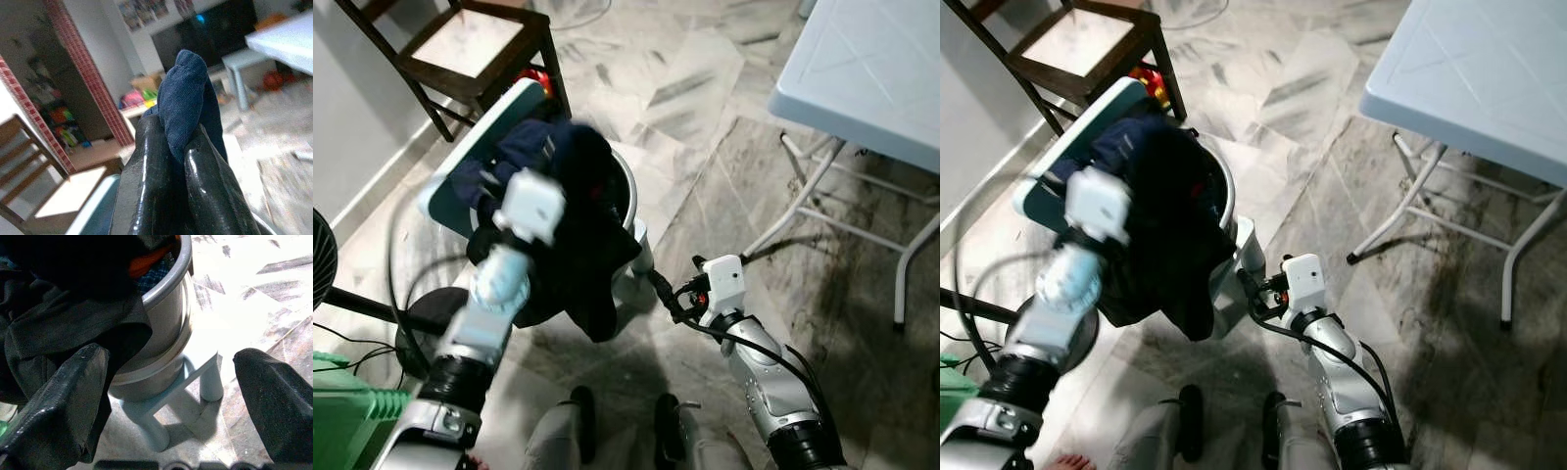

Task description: Hang hanger

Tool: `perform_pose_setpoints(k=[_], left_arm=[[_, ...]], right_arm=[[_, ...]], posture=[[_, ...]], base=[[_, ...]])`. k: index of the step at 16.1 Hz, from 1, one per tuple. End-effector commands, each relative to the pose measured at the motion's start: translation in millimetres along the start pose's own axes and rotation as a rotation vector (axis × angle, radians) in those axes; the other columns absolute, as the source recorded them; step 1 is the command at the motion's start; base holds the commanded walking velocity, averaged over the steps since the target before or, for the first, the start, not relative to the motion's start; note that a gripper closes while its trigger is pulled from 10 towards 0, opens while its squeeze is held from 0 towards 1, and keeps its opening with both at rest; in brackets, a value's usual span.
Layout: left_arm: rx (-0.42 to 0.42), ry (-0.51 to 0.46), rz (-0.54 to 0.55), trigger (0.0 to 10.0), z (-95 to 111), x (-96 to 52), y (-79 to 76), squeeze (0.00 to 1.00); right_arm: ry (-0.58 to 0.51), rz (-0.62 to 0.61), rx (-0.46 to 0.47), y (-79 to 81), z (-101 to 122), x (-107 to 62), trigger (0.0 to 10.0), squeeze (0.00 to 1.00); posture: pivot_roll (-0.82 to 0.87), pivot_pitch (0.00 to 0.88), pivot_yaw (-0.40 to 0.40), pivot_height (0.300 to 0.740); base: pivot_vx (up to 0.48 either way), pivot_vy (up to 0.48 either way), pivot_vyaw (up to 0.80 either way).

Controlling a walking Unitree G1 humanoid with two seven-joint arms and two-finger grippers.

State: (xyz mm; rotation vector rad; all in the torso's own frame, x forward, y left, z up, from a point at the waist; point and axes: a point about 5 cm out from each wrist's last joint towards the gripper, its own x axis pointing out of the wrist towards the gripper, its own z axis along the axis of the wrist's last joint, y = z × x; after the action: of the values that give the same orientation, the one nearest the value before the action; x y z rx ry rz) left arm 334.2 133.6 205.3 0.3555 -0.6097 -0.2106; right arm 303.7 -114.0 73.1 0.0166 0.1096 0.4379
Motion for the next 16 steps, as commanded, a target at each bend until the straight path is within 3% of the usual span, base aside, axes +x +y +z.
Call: perform_pose_setpoints(k=[1,4,6,9,11,12,13,14,16], left_arm=[[-0.032,-0.015,-0.023,0.0,8,11.7,-0.8,0.00],[-0.081,-0.071,-0.081,0.0,27,46.5,-13.7,0.00],[-0.173,-0.076,-0.126,0.0,39,63.3,-26.3,0.00],[-0.224,-0.069,-0.169,0.0,46,73.3,-38.3,0.00],[-0.274,0.078,-0.148,0.0,13,50.0,-39.3,0.00],[-0.264,0.204,-0.137,0.0,-18,20.8,-37.4,0.00],[-0.259,0.244,-0.133,0.0,-27,10.8,-36.7,0.00],[-0.258,0.372,-0.105,0.0,-56,-23.5,-33.1,0.00],[-0.247,0.490,-0.108,0.0,-81,-63.2,-34.6,0.00]], right_arm=[[0.023,-0.002,0.007,0.4,-7,-1.3,10.0,0.00],[-0.001,-0.096,0.013,-7.8,-2,4.2,10.0,0.00],[-0.060,-0.270,0.062,-28.6,5,2.0,10.0,0.00],[-0.113,-0.462,0.163,-59.0,6,-11.4,10.0,0.00],[-0.121,-0.516,0.171,-68.3,1,-21.5,10.0,0.00],[-0.131,-0.536,0.186,-70.9,-3,-28.5,10.0,0.00],[-0.137,-0.543,0.194,-72.0,-4,-30.9,10.0,0.00],[-0.153,-0.567,0.207,-76.9,-7,-40.5,10.0,0.00],[-0.155,-0.613,0.197,-86.4,-10,-51.3,10.0,0.00]], posture=[[0.04,0.177,0.022,0.740],[0.04,0.151,0.031,0.740],[0.02,0.129,0.050,0.740],[0.00,0.111,0.083,0.740],[-0.02,0.109,0.101,0.740],[-0.03,0.100,0.111,0.740],[-0.03,0.098,0.112,0.740],[-0.04,0.073,0.120,0.740],[-0.06,0.061,0.118,0.740]], base=[[0.000,0.000,0.00],[0.000,0.000,0.00],[0.000,0.000,0.00],[0.000,0.000,0.00],[0.000,0.000,0.00],[0.000,0.000,0.00],[0.000,0.000,0.00],[0.000,0.000,0.00],[0.000,0.000,0.00]])
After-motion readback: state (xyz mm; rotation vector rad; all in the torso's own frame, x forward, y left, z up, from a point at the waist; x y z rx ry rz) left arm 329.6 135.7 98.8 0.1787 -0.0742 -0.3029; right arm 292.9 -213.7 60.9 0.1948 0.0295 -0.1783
